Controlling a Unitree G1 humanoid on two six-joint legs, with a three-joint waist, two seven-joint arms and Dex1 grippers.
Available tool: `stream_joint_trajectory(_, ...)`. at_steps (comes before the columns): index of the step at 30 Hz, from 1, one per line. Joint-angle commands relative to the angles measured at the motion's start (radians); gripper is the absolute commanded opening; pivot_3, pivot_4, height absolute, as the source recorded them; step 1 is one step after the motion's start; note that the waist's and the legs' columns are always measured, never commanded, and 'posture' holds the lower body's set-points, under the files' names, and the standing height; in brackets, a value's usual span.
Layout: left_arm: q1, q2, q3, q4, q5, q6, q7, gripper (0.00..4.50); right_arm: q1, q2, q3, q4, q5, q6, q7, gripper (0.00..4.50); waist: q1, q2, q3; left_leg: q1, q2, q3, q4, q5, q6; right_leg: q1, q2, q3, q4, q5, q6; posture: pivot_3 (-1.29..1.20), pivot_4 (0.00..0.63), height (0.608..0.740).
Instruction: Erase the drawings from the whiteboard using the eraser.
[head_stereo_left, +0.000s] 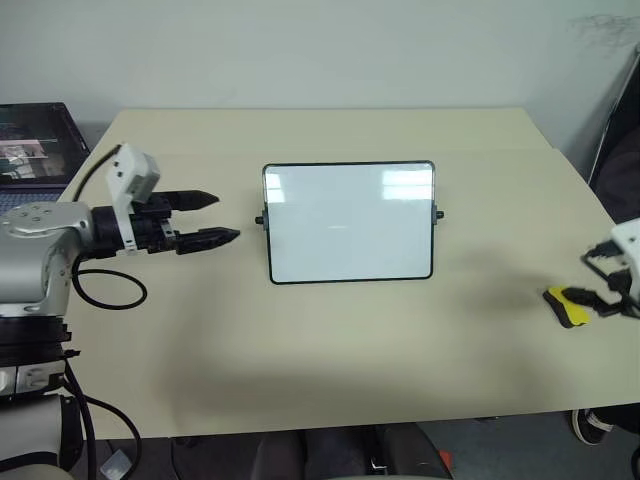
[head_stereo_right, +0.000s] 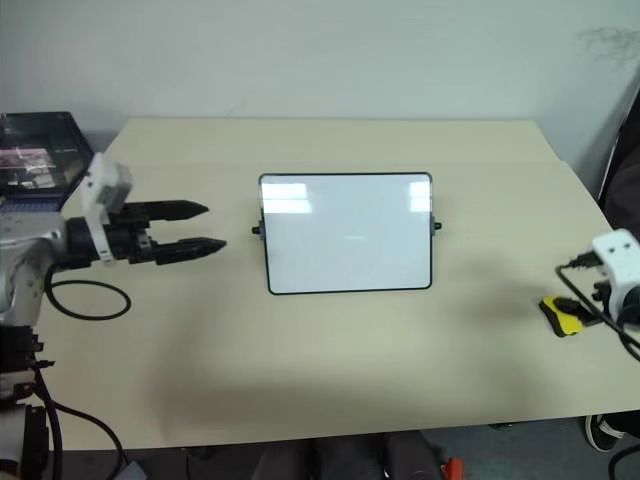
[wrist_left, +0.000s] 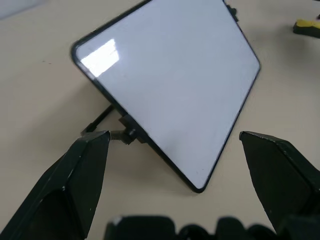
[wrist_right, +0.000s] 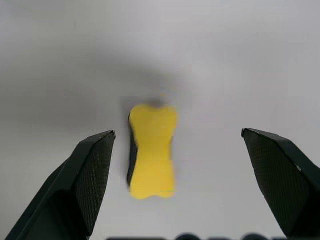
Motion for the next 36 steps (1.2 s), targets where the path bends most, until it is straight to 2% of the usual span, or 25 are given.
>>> stream_joint_trajectory(1, -0.024, -0.054, 0.084, 0.024, 0.047, -0.085, 0.189, 4.50, -0.133, 0.051, -0.029, -0.039, 0.021, -0.097, -0.060, 4.49, 0.000, 0.000, 0.000, 0.001, 0.000, 0.000, 0.000, 0.000, 0.000, 0.001, 0.000, 0.000, 0.000, 0.000, 0.000, 0.00, 0.150, 0.740)
stream_joint_trajectory(4, -0.037, -0.121, 0.095, 0.054, 0.093, -0.139, 0.328, 4.50, -0.203, 0.171, 0.007, 0.008, 0.018, -0.201, -0.126, 4.49, 0.004, -0.001, -0.001, 0.006, 0.000, -0.001, 0.000, 0.000, 0.000, 0.006, -0.001, -0.001, 0.000, 0.000, 0.000, 0.00, 0.150, 0.740)
stream_joint_trajectory(11, 0.025, -0.177, 0.159, 0.064, 0.095, -0.165, 0.480, 4.50, -0.192, 0.388, 0.069, 0.159, -0.090, -0.559, -0.337, 4.49, 0.006, -0.002, -0.001, 0.000, 0.000, 0.001, 0.000, 0.000, 0.000, 0.002, -0.003, 0.001, -0.001, 0.001, 0.001, 0.00, 0.150, 0.740)
stream_joint_trajectory(14, 0.021, -0.226, 0.195, 0.089, 0.095, -0.177, 0.577, 4.50, -0.178, 0.463, 0.058, 0.186, -0.104, -0.638, -0.401, 4.49, 0.007, -0.002, -0.001, -0.001, 0.000, 0.000, 0.000, 0.000, 0.000, 0.002, -0.008, 0.000, 0.000, 0.002, 0.000, 0.00, 0.150, 0.740)
stream_joint_trajectory(19, 0.054, -0.329, 0.184, 0.054, 0.110, -0.225, 0.678, 4.50, -0.190, 0.590, -0.008, 0.244, -0.079, -0.750, -0.524, 4.49, 0.008, -0.002, -0.001, 0.000, 0.000, 0.000, 0.000, 0.000, 0.000, 0.004, -0.010, -0.001, 0.000, 0.003, 0.000, 0.00, 0.150, 0.740)
stream_joint_trajectory(30, 0.152, -0.532, 0.149, -0.058, 0.156, -0.308, 0.864, 4.50, -0.115, 0.812, 0.050, 0.274, -0.094, -0.977, -0.612, 4.49, 0.004, -0.002, -0.001, 0.001, -0.001, 0.000, 0.000, 0.000, -0.001, 0.004, -0.011, 0.001, 0.001, 0.005, 0.001, 0.00, 0.150, 0.740)
stream_joint_trajectory(36, 0.187, -0.593, 0.143, -0.094, 0.185, -0.346, 0.947, 4.50, -0.092, 0.850, 0.092, 0.306, -0.104, -1.023, -0.620, 4.49, 0.006, -0.002, -0.001, 0.001, -0.001, 0.000, 0.001, 0.000, -0.001, 0.004, -0.011, 0.000, 0.000, 0.005, 0.002, 0.00, 0.150, 0.740)
